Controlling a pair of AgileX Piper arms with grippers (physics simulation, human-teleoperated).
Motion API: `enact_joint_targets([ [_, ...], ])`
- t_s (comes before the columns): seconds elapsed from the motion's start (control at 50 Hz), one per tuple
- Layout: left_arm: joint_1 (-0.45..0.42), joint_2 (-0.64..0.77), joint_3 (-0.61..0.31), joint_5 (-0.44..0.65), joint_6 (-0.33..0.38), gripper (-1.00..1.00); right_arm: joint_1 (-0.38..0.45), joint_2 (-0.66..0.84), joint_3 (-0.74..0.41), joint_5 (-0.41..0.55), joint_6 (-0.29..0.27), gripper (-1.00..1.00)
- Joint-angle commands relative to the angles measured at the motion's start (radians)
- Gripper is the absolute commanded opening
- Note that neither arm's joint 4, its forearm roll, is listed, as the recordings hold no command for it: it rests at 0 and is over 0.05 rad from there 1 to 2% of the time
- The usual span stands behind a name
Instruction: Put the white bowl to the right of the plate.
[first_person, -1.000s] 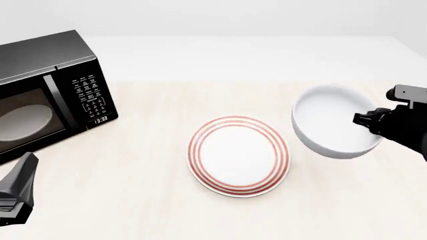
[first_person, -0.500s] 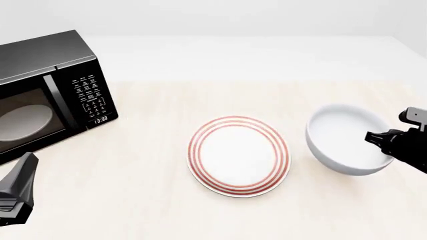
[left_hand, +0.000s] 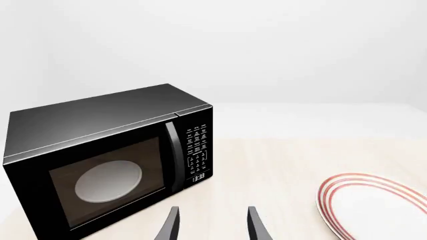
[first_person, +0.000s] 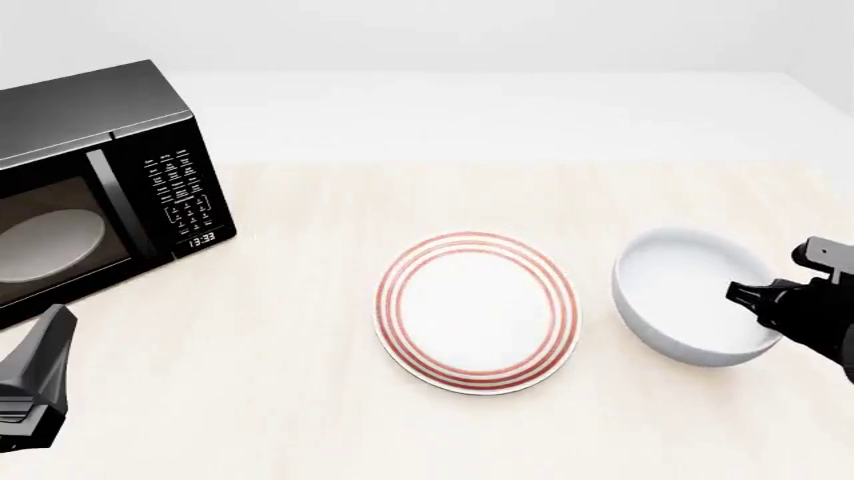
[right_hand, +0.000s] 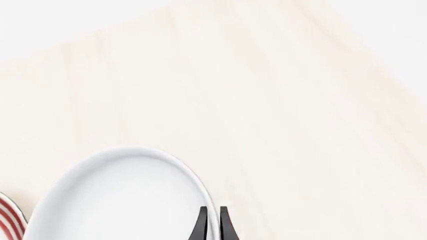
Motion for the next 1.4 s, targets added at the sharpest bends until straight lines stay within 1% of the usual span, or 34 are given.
enact_joint_targets([
  [0.02,0.000,0.000,0.000,0.000,0.000,1.00,0.006,0.033,-0.005,-0.026,0.014,-1.00],
  [0.46,0.000,0.000,0.000,0.000,0.000,1.00,0.008,0.089,0.000,-0.069,0.020,-1.00],
  [0.58,0.000,0.000,0.000,0.000,0.000,1.00,0.013,0.028,0.007,-0.038,0.028,-1.00],
  [0.6,0.000,0.000,0.000,0.000,0.000,1.00,0.010,0.014,0.009,-0.031,0.027,1.00],
  [0.66,0.000,0.000,0.000,0.000,0.000,1.00,0.011,-0.044,0.020,-0.005,0.036,1.00],
  [0.68,0.000,0.000,0.000,0.000,0.000,1.00,0.009,-0.073,0.023,0.012,0.028,1.00],
  [0.7,0.000,0.000,0.000,0.000,0.000,1.00,0.032,-0.135,0.033,0.029,0.042,1.00],
  [0.74,0.000,0.000,0.000,0.000,0.000,1.00,0.019,-0.189,0.034,0.069,0.027,1.00],
  [0.76,0.000,0.000,0.000,0.000,0.000,1.00,0.024,-0.212,0.035,0.083,0.032,1.00],
  [0.78,0.000,0.000,0.000,0.000,0.000,1.00,0.035,-0.245,0.036,0.103,0.044,1.00],
  [0.82,0.000,0.000,0.000,0.000,0.000,1.00,0.037,-0.299,0.030,0.148,0.035,1.00],
  [0.84,0.000,0.000,0.000,0.000,0.000,1.00,0.041,-0.324,0.028,0.165,0.038,1.00],
  [0.86,0.000,0.000,0.000,0.000,0.000,1.00,0.045,-0.390,0.023,0.210,0.041,1.00],
  [0.94,0.000,0.000,0.000,0.000,0.000,1.00,0.061,-0.488,0.010,0.283,0.039,1.00],
  [0.96,0.000,0.000,0.000,0.000,0.000,1.00,0.071,-0.539,0.003,0.315,0.046,1.00],
  [1.0,0.000,0.000,0.000,0.000,0.000,1.00,0.093,-0.626,0.002,0.344,0.058,1.00],
  [1.04,0.000,0.000,0.000,0.000,0.000,1.00,0.112,-0.682,0.005,0.355,0.075,1.00],
  [1.06,0.000,0.000,0.000,0.000,0.000,1.00,0.118,-0.721,0.005,0.363,0.071,1.00],
  [1.1,0.000,0.000,0.000,0.000,0.000,1.00,0.118,-0.774,0.006,0.366,0.045,1.00],
  [1.14,0.000,0.000,0.000,0.000,0.000,1.00,0.167,-0.843,0.027,0.335,0.073,1.00],
  [1.16,0.000,0.000,0.000,0.000,0.000,1.00,0.182,-0.852,0.035,0.320,0.071,1.00],
  [1.18,0.000,0.000,0.000,0.000,0.000,1.00,0.179,-0.841,0.041,0.305,0.056,1.00],
  [1.22,0.000,0.000,0.000,0.000,0.000,1.00,0.185,-0.844,0.068,0.257,0.046,1.00],
  [1.26,0.000,0.000,0.000,0.000,0.000,1.00,0.210,-0.806,0.091,0.193,0.042,1.00],
  [1.3,0.000,0.000,0.000,0.000,0.000,1.00,0.225,-0.781,0.110,0.138,0.057,1.00],
  [1.36,0.000,0.000,0.000,0.000,0.000,1.00,0.245,-0.709,0.142,0.016,0.052,1.00],
  [1.38,0.000,0.000,0.000,0.000,0.000,1.00,0.252,-0.698,0.149,-0.008,0.061,1.00],
  [1.4,0.000,0.000,0.000,0.000,0.000,1.00,0.279,-0.689,0.165,-0.048,0.074,1.00],
])
